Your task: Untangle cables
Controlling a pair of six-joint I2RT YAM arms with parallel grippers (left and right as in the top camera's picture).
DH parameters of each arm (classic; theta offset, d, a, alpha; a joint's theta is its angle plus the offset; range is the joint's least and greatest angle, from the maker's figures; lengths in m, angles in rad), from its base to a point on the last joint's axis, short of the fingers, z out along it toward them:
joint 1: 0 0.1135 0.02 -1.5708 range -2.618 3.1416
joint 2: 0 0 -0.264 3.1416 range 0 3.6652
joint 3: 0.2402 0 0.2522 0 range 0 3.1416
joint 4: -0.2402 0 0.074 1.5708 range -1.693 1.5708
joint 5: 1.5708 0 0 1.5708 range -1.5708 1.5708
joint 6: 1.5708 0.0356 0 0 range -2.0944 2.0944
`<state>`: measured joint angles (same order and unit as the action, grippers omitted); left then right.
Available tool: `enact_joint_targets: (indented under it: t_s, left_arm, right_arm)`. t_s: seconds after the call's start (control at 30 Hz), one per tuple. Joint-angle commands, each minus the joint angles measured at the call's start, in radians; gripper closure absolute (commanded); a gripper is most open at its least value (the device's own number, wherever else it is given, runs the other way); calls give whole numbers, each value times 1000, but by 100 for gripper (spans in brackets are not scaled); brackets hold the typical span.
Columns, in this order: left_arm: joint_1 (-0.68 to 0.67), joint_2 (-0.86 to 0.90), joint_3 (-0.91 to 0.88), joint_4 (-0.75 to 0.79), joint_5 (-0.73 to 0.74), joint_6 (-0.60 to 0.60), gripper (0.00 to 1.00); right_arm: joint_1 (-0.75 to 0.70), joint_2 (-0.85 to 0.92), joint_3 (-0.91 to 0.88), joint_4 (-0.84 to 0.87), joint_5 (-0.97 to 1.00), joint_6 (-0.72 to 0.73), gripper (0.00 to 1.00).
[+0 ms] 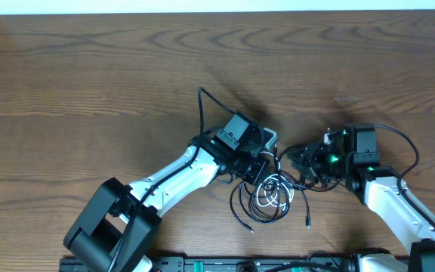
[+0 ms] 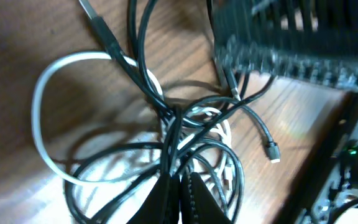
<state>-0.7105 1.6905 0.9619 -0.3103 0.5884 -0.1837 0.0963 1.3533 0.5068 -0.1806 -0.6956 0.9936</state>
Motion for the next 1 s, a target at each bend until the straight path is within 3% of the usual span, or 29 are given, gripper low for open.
enact_joint_targets:
  t_s: [0.0, 0.07, 0.1, 0.2, 0.3, 0.6, 0.73, 0.97]
  left_arm:
    - [3, -16, 24, -31, 25, -119, 85]
    - [3, -11, 24, -45, 22, -121, 48]
    - [3, -8, 24, -47, 21, -121, 47]
    - [2, 10, 22, -48, -10, -114, 48]
    - [2, 31, 20, -48, -24, -83, 57]
    - [2, 38, 13, -39, -24, -83, 58]
    - [2, 38, 1, -21, -24, -83, 72]
    - [1, 38, 1, -14, -24, -83, 72]
  right_arm:
    - [32, 8, -8, -41, -20, -22, 67]
    - [64, 8, -8, -58, 19, -23, 66]
    - [75, 8, -8, -59, 33, -22, 66]
    - [110, 8, -8, -58, 74, -22, 65]
    - [126, 8, -8, -53, 84, -22, 65]
    - [126, 8, -8, -51, 91, -22, 65]
    - [126, 8, -8, -51, 95, -22, 65]
    - [126, 8, -8, -51, 96, -23, 66]
